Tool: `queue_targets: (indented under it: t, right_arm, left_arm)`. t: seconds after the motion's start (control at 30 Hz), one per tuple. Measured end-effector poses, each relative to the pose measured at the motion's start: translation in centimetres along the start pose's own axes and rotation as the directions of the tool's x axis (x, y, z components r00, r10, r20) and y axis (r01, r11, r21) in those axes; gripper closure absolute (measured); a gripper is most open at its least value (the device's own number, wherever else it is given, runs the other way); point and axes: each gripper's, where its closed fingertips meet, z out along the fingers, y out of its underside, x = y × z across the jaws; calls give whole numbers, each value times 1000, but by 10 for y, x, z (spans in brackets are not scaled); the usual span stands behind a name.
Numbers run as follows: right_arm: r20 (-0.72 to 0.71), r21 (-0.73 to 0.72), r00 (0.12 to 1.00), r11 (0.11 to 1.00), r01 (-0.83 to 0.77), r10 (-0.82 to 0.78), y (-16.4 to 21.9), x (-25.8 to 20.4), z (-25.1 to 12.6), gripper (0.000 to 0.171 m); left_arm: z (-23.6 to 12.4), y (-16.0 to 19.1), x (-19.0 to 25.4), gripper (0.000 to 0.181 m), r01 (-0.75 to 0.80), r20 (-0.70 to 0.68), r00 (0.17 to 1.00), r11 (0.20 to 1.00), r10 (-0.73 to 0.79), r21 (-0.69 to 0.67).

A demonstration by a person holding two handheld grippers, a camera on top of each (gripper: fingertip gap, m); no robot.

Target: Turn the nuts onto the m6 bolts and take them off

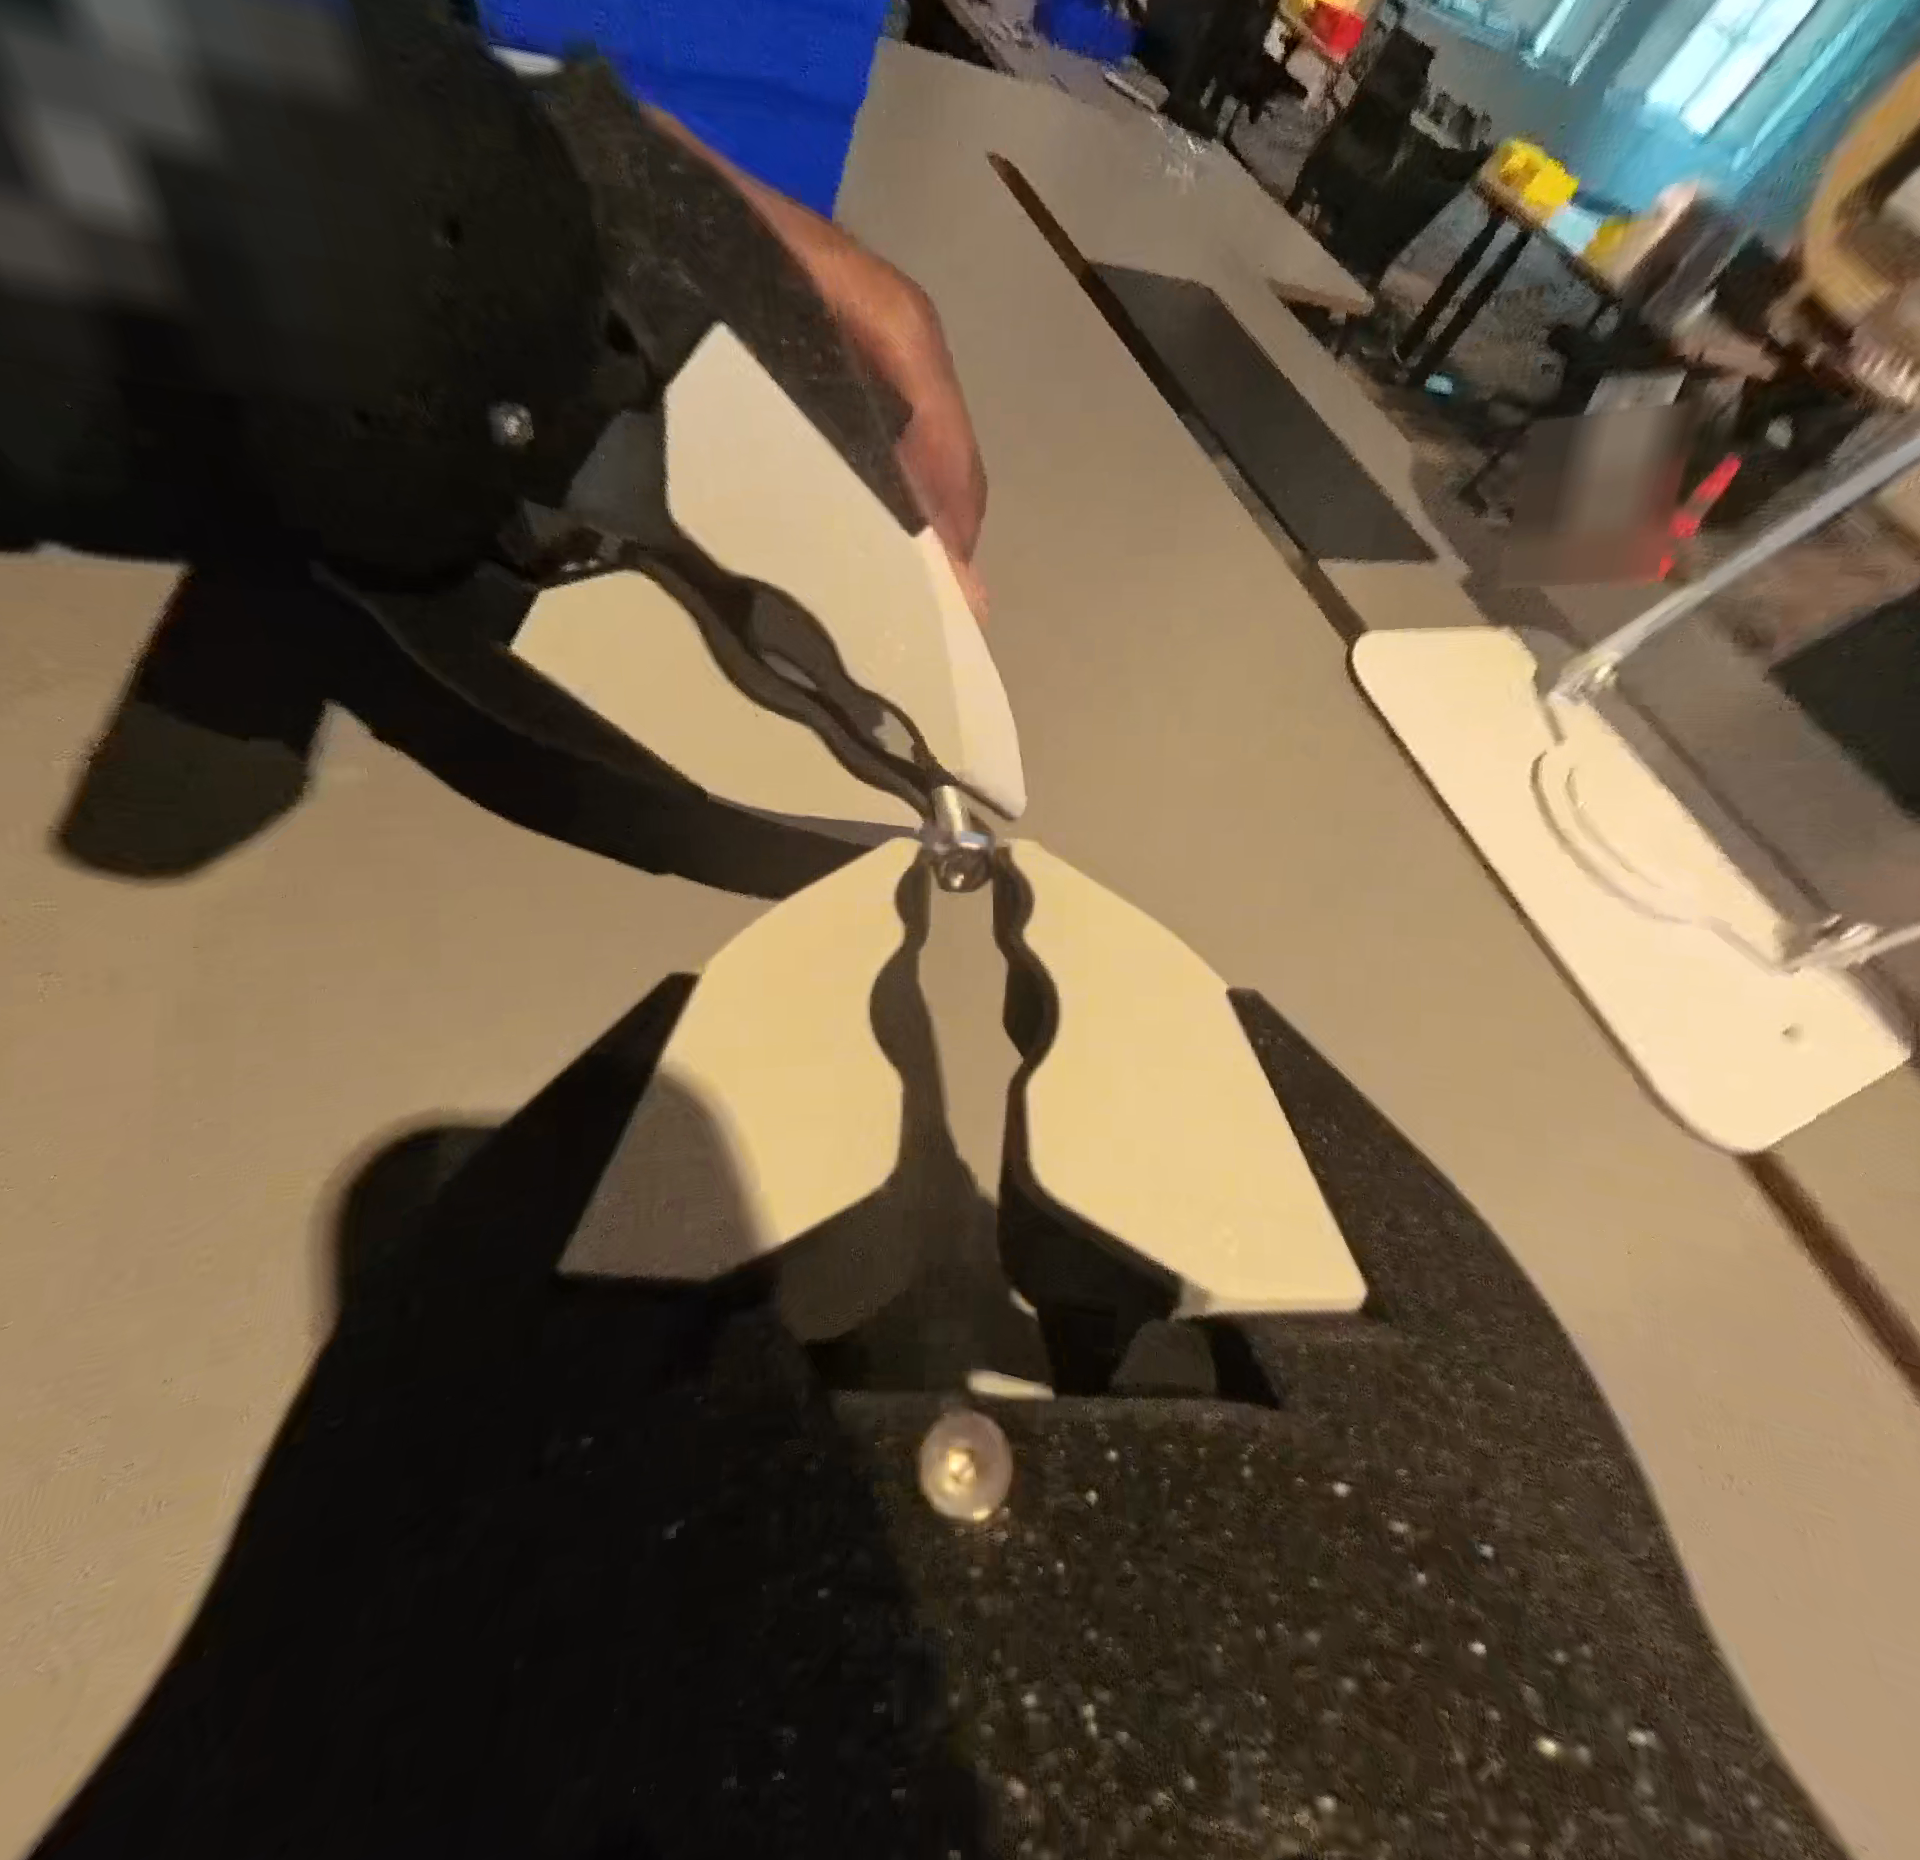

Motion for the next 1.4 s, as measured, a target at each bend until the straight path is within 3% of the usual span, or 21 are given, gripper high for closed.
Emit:
queue_targets:
  t: [0.07, 0.13, 0.2, 0.23, 0.33, 0.43, 0.57, 0.67, 0.73, 0.8, 0.9, 1.0, 1.07, 1.13, 1.27, 1.4]
  right_arm:
    - [31, 1, 974, 974, -225, 225, 0, 0, 1, 160]
    - [115, 34, 861, 864, -503, 496, -3, -1, 2, 160]
    - [219, 62, 763, 771, -633, 608, -8, -1, -1, 160]
    - [260, 92, 760, 768, -633, 596, -14, 0, -4, 153]
    - [241, 145, 849, 847, -511, 470, -17, 5, -7, 124]
    - [141, 135, 965, 961, -241, 222, -9, 8, -7, 122]
    - [95, 110, 995, 994, -29, 19, -6, -1, -5, 130]
    - [55, 51, 997, 997, 50, -53, 0, -5, 0, 152]
    - [12, 17, 999, 999, 30, -30, 3, 0, 2, 160]
    - [29, 14, 992, 992, -125, 125, 2, 1, 4, 160]
    - [125, 34, 886, 891, -453, 446, -1, 0, 5, 160]
    - [187, 73, 837, 842, -534, 514, -8, 1, 0, 158]
    - [191, 75, 858, 864, -497, 477, -8, 1, 0, 126]
    - [178, 92, 914, 919, -383, 363, -9, -1, -1, 116]
    - [91, 82, 994, 994, -72, 65, -3, -4, -1, 117]
    - [37, 77, 996, 994, 77, -80, -4, -8, -3, 127]
  left_arm:
    - [0, 2, -4, 176, -48, 35, 998, 998, 49, -31]
    - [0, 2, -6, 176, -89, 61, 994, 995, 92, -50]
    - [0, 0, -7, 176, -50, 67, 996, 998, 52, -33]
    - [1, 0, -8, 176, -14, 62, 998, 1000, 16, -27]
    - [3, 4, -6, 176, 51, 36, 998, 998, -50, -25]
    - [2, 1, -3, 176, 104, 2, 995, 995, -104, 5]
    - [3, -1, 4, 176, 107, -42, 993, 994, -106, 20]
    - [2, -3, 6, 176, 90, -50, 995, 996, -88, 28]
    - [3, -1, 4, 176, 58, -28, 998, 998, -58, 12]
    - [3, 1, -1, 176, 10, 14, 1000, 1000, -9, -17]
    - [2, 2, -7, 176, -71, 72, 995, 996, 75, -49]
    - [2, -4, -8, 176, -15, 75, 997, 1000, 17, -22]
    - [3, -3, -6, 176, 21, 61, 998, 1000, -19, -19]
    - [2, -3, -5, 176, 71, 35, 997, 997, -71, 3]
    - [0, -4, -1, 176, 175, -33, 984, 984, -174, 43]
    - [0, 0, 5, 176, 202, -88, 976, 978, -198, 47]
